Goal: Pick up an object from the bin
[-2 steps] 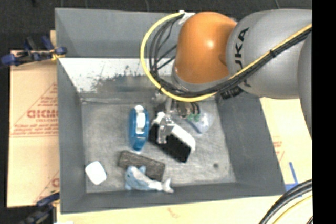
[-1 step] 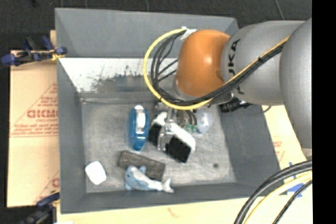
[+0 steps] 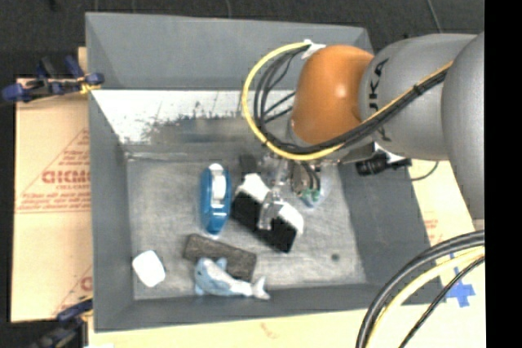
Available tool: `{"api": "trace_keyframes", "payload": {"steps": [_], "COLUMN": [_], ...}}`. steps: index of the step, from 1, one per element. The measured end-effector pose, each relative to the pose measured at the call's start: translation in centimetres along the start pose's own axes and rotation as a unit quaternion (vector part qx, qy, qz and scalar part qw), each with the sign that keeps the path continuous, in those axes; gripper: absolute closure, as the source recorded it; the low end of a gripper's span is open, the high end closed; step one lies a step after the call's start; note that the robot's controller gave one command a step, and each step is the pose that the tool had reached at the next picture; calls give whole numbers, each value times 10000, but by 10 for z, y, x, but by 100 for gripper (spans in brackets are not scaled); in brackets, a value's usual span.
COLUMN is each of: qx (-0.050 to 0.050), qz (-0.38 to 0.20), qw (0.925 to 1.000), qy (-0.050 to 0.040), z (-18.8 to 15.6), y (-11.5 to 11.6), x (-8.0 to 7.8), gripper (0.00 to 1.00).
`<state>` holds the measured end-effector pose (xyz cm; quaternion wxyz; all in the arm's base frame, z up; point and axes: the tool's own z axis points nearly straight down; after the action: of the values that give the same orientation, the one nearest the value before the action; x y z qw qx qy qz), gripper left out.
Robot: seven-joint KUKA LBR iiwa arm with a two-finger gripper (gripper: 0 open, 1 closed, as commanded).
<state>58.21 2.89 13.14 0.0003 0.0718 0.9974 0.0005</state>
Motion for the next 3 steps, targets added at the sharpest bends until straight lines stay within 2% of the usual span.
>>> {"api": "trace_keyframes", "payload": {"steps": [1,2,3], "qx": [1,-7,-43], "qz": [1067,1060,1863], "qw": [9943,9943,9824], "qy": [-7,-139,-96], "z": [-12,47,56], "y": [-6,-11,-10], "x": [9,10,18], "gripper": [0,0,100]}}
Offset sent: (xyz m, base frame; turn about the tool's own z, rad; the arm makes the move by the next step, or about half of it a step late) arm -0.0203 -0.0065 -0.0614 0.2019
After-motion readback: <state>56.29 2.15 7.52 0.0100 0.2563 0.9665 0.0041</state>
